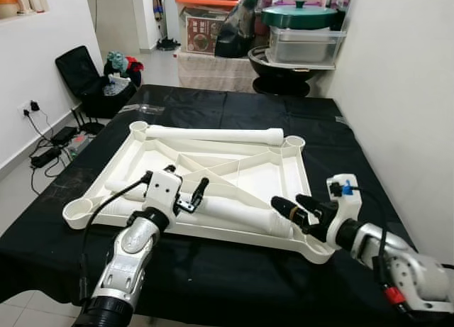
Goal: Building children table
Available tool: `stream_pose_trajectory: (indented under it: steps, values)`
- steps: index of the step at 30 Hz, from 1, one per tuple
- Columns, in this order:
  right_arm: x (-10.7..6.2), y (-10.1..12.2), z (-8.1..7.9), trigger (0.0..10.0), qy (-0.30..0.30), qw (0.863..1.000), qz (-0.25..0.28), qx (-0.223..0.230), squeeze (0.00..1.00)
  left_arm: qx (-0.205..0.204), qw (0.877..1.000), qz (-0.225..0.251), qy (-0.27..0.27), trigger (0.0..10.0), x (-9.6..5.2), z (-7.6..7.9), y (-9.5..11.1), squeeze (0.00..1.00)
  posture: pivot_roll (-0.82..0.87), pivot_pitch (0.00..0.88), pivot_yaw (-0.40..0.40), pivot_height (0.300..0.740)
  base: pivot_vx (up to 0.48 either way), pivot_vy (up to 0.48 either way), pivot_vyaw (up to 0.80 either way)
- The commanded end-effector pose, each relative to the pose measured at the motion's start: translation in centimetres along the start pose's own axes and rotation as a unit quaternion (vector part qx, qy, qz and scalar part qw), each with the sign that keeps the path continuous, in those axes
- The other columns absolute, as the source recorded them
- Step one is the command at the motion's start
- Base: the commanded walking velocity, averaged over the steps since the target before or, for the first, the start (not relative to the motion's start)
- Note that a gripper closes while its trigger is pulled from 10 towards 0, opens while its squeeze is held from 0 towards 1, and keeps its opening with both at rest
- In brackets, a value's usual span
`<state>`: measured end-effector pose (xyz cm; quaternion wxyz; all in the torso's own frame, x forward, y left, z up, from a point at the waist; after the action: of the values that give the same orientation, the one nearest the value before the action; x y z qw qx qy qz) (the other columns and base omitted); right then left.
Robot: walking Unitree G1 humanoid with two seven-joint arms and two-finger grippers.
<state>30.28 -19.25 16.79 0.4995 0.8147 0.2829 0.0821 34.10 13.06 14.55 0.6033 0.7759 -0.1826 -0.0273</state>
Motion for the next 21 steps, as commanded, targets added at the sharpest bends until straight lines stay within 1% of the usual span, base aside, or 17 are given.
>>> stream_pose_trajectory:
  steps: [1, 4, 7, 9, 12, 13, 14, 21]
  values:
    - [-0.3, 0.2, -0.2, 10.0, 0.006, 1.000, 0.002, 0.017, 0.00, 0.002, 1.000, -0.006, -0.006, 10.0, -0.1, 0.3, -0.4, 0.00, 0.00, 0.000, -0.057, 0.740, 0.000, 0.000, 0.00]
    - [-0.4, 0.2, -0.3, 10.0, 0.005, 1.000, 0.001, 0.023, 0.00, 0.002, 1.000, -0.006, -0.006, 10.0, -0.1, 0.3, -0.4, 0.00, 0.00, 0.000, -0.057, 0.740, 0.000, 0.000, 0.00]
    - [-1.1, -0.2, -0.1, 10.0, -0.007, 0.999, -0.009, 0.037, 0.00, 0.003, 1.000, -0.005, -0.007, 10.0, 0.0, 0.2, -0.4, 0.00, 0.00, 0.000, -0.053, 0.740, 0.000, 0.000, 0.00]
    - [-1.1, -0.2, -0.1, 10.0, -0.007, 0.999, -0.009, 0.037, 0.00, 0.003, 1.000, -0.005, -0.007, 10.0, 0.0, 0.2, -0.4, 0.00, 0.00, 0.000, -0.053, 0.740, 0.000, 0.000, 0.00]
    - [-2.0, -1.7, 0.2, 10.0, -0.021, 0.998, -0.046, 0.039, 0.00, 0.004, 1.000, -0.005, -0.008, 10.0, 0.0, 0.2, -0.4, 0.00, -0.01, 0.000, -0.049, 0.740, 0.000, 0.000, 0.00]
    - [-2.0, -1.7, 0.2, 10.0, -0.021, 0.998, -0.046, 0.039, 0.00, 0.004, 1.000, -0.005, -0.008, 10.0, 0.0, 0.2, -0.4, 0.00, -0.01, 0.000, -0.049, 0.740, 0.000, 0.000, 0.00]
    - [-2.2, -2.2, 0.2, 10.0, -0.027, 0.997, -0.059, 0.044, 0.00, 0.004, 1.000, -0.005, -0.009, 10.0, 0.0, 0.1, -0.4, 0.00, -0.01, 0.000, -0.048, 0.740, 0.000, 0.000, 0.00]
    - [-2.5, -2.7, 0.3, 10.0, -0.037, 0.995, -0.073, 0.053, 0.00, 0.005, 1.000, -0.005, -0.010, 10.0, 0.1, 0.2, -0.4, 0.00, -0.01, 0.000, -0.045, 0.740, 0.000, 0.000, 0.00]
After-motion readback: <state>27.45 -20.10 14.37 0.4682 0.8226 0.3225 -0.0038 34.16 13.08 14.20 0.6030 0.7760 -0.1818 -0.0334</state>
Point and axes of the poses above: a point about 5 cm out from each wrist's last joint towards the gripper, its own x axis pointing out of the wrist towards the gripper, its own y axis along the axis of the wrist's last joint, z = x × y, the point moved 2 cm from there along x, pointing out of the wrist towards the gripper, and after that the axes turned 4 degrees about x, right-handed, at the moved point
